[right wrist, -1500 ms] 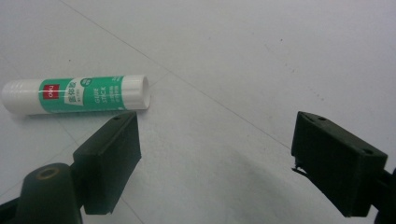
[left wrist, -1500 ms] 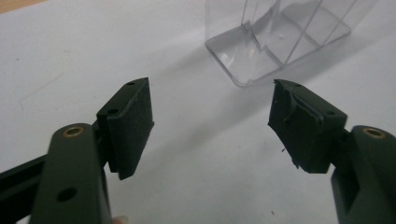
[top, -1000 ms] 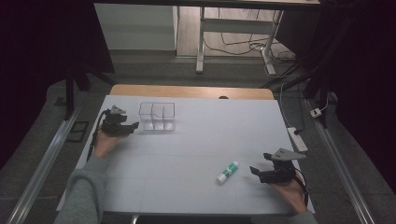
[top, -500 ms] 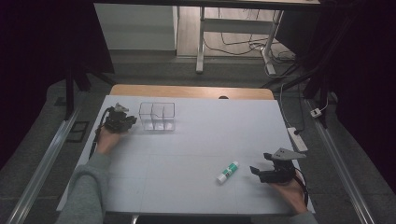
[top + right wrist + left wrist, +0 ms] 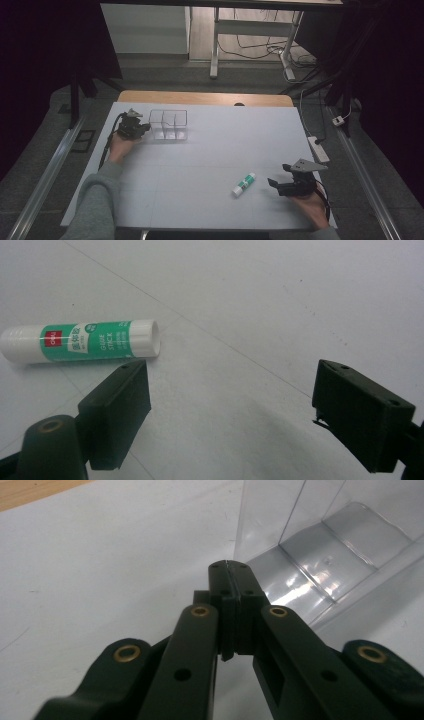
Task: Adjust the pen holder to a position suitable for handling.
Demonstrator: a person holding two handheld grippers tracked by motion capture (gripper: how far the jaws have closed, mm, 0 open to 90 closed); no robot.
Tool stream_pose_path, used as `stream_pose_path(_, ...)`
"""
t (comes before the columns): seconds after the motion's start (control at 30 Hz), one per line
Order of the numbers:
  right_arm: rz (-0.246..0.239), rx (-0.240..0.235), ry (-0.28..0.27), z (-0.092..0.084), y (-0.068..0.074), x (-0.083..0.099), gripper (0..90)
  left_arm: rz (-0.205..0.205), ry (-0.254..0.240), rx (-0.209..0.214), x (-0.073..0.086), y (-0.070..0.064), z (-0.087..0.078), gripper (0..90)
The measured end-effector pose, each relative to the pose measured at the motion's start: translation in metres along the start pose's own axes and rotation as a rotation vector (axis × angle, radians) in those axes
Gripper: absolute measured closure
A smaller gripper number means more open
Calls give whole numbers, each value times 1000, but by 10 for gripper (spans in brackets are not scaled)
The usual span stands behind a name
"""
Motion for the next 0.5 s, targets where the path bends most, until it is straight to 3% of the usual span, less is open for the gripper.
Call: stream_pose_path(0.5,2,-2,7,1,-1,1,149,-9,-12,10,-5,-3,1,891)
Point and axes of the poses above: each handheld gripper's, and its own axes: z roughly forward along the jaws, x roughly out of its underside, y roughly to its left, the point moved 2 cm from there along z, roughly forward along the jaws, and after that the axes turned 5 degrees about z, right-handed, at the moved point
